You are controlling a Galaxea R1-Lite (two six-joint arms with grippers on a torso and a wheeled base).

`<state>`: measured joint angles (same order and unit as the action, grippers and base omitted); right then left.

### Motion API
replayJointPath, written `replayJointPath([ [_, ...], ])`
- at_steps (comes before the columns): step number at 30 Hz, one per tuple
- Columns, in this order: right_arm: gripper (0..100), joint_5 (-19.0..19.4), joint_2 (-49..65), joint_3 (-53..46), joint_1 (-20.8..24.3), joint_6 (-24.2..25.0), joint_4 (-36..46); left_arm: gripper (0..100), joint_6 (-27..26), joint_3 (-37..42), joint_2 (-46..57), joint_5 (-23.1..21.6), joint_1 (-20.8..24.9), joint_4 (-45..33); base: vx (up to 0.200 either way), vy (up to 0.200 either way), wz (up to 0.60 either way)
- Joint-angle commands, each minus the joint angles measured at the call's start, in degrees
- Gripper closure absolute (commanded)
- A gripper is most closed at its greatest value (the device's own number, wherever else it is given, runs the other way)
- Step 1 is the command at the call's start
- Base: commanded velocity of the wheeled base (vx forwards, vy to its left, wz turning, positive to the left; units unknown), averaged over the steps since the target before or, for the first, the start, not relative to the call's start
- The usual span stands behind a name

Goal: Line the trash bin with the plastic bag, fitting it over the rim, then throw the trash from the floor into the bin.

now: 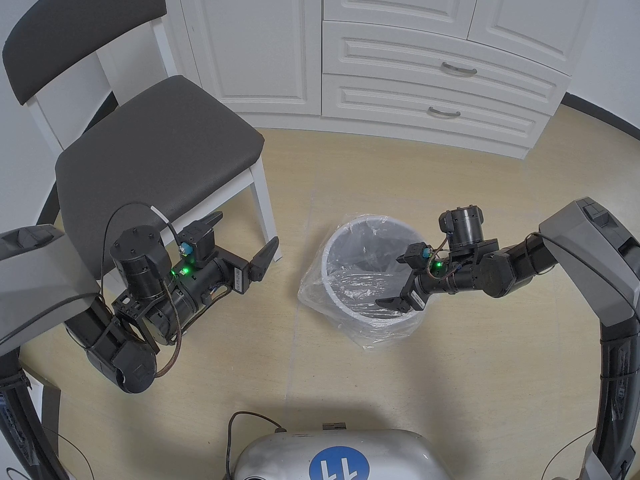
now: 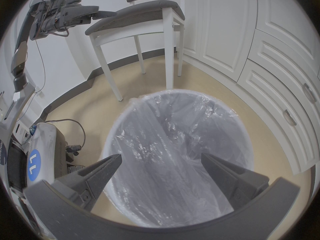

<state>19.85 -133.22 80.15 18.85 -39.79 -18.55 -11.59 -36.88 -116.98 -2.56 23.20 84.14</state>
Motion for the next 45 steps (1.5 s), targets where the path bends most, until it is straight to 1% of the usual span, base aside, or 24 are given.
replayJointPath([
  [1,0,0.46,-1.25,0.44,-0.39,-0.02,0.01,0,-0.01,0.05,-0.44,0.01,0.0,0.06,0.0,0.0,0.0],
  [2,0,0.63,-1.17,0.27,-0.3,-0.02,0.01,0,-0.01,0.05,-0.44,0.01,0.0,0.06,0.0,0.0,0.0],
  [3,100,1.07,-0.99,0.18,-0.3,-0.02,0.01,0,-0.01,0.05,-0.62,0.01,0.0,0.06,0.0,0.0,0.0],
  [13,100,3.01,0.59,-1.58,-0.3,-0.82,-0.17,0,0.08,0.14,-0.62,-0.16,0.0,0.06,0.0,0.0,0.0],
  [15,100,3.01,1.03,-2.28,-0.3,-1.25,-0.69,0,0.08,0.14,-0.62,-0.16,0.09,0.06,0.0,0.0,0.0],
  [17,100,3.01,2.26,-4.83,-0.39,-2.05,-3.33,0,0.08,0.14,-0.7,-0.08,0.18,0.06,0.0,0.0,0.0],
  [19,100,3.01,2.26,-4.83,-0.39,-2.05,-3.33,0,0.08,0.14,-0.7,-0.08,0.18,0.06,0.0,0.0,0.0],
  [20,100,3.01,3.93,-8.96,-0.3,-2.4,-6.23,0,-0.01,0.14,-1.06,-0.08,0.36,0.06,0.0,0.0,0.0],
  [25,100,3.09,5.78,-15.03,0.4,-3.63,-10.98,0,-0.01,0.14,-1.14,-0.08,0.36,0.06,0.0,0.0,0.0],
  [29,100,3.09,7.27,-20.04,1.98,-4.07,-14.49,0,-0.01,0.14,-1.14,-0.08,0.36,0.06,0.0,0.0,0.0],
  [37,100,3.09,8.5,-27.33,5.32,-5.12,-18.54,0,-0.01,0.23,-1.06,-0.08,0.36,0.06,0.0,0.0,0.0],
  [40,100,3.01,8.41,-28.12,5.94,-5.21,-19.59,0,-0.01,0.14,-1.06,-0.08,0.36,0.06,0.0,0.0,0.0],
  [45,100,3.09,7.62,-25.05,5.32,-5.12,-20.82,0,-0.01,0.14,-1.06,-0.08,0.36,0.06,0.0,0.0,0.0],
])
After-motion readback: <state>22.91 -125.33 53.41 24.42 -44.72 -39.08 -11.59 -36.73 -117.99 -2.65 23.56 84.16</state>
